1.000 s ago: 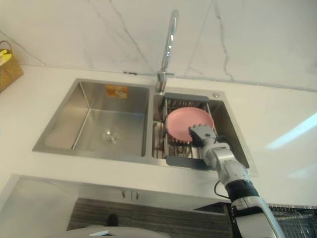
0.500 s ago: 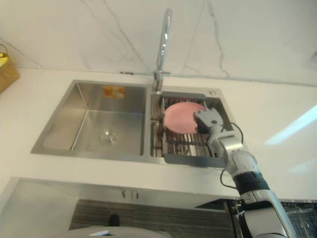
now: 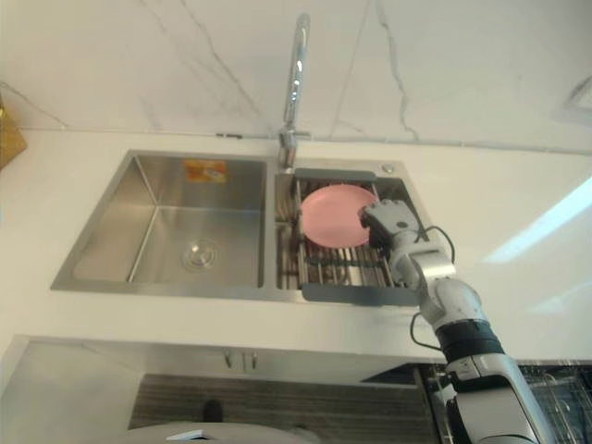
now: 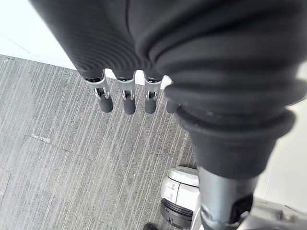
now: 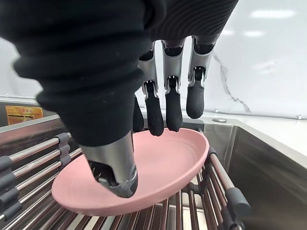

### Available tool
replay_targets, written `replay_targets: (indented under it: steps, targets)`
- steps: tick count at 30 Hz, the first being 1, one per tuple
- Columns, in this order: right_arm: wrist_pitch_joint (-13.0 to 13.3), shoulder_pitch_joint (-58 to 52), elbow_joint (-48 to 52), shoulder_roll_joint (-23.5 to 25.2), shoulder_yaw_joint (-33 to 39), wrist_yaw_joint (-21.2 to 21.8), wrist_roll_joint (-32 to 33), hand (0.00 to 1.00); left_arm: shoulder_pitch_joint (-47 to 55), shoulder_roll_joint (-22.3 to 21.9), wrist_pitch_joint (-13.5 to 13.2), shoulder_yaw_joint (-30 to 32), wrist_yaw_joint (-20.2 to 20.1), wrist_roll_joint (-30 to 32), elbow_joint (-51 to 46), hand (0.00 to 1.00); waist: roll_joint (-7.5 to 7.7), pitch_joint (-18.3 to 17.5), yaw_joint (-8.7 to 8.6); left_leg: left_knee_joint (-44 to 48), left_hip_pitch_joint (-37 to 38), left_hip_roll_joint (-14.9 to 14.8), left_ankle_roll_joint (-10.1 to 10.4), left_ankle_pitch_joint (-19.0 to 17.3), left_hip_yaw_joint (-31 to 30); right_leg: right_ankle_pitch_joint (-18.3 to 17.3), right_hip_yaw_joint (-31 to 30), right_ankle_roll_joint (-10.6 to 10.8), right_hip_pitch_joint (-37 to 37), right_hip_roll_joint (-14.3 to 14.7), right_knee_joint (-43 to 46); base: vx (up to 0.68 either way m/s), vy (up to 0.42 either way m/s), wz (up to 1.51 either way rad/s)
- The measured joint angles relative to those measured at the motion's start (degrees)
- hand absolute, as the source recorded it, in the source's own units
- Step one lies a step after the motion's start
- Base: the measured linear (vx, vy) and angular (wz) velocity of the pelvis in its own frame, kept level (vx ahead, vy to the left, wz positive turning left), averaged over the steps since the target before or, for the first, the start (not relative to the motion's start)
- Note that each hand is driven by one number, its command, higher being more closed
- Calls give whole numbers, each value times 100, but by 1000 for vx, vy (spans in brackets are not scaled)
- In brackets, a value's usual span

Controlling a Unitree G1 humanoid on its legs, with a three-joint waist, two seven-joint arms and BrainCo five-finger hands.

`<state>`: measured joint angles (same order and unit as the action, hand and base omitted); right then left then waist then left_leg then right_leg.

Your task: Walk over to the sink, pick up the cup, carry it to the dishwasher, place the cup inside the dishwasher, then close the dishwasher door

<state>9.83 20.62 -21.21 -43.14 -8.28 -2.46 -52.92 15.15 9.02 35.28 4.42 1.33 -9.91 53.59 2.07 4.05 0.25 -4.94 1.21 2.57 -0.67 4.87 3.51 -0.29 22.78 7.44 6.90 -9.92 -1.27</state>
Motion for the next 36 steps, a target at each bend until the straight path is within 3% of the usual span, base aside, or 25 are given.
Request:
replay_targets:
  steps: [9,14,18,22,30,36]
  targets:
    - [207,50,-66,0,-8,1140,787,0,-1,0,-10,18,-5,3,2,0,8,4,5,-1,1,-6,7,17,-13,14,9,-8,6,8,-14,0,2,0]
    - [265,159,-265,0,-65,1215,735,0,-1,13,-10,18,-16,5,5,0,32,15,-5,-1,12,-14,7,21,32,34,-14,-18,3,12,-54,-2,3,-4]
    - [235,163,-283,2,-71,889,342,0,-6,17,-11,7,-16,4,5,0,37,16,0,-1,10,-14,4,23,58,68,-32,-20,5,16,-95,0,0,-2]
    - [215,163,-419,95,-70,225,-268,0,-37,35,-11,-3,-5,2,59,0,56,12,12,-2,9,-15,4,25,58,73,-31,-22,8,19,-100,0,0,0]
    - [-142,149,-725,448,-71,-680,-833,0,-62,59,-11,-3,102,2,112,0,103,24,75,-2,-15,5,-3,43,-47,66,69,-16,43,14,-98,1,0,6]
    - [-402,118,-927,450,-71,-693,-948,0,-62,62,-29,2,98,2,118,0,104,25,140,-2,-32,31,9,61,-185,26,208,-12,112,7,-95,5,6,12]
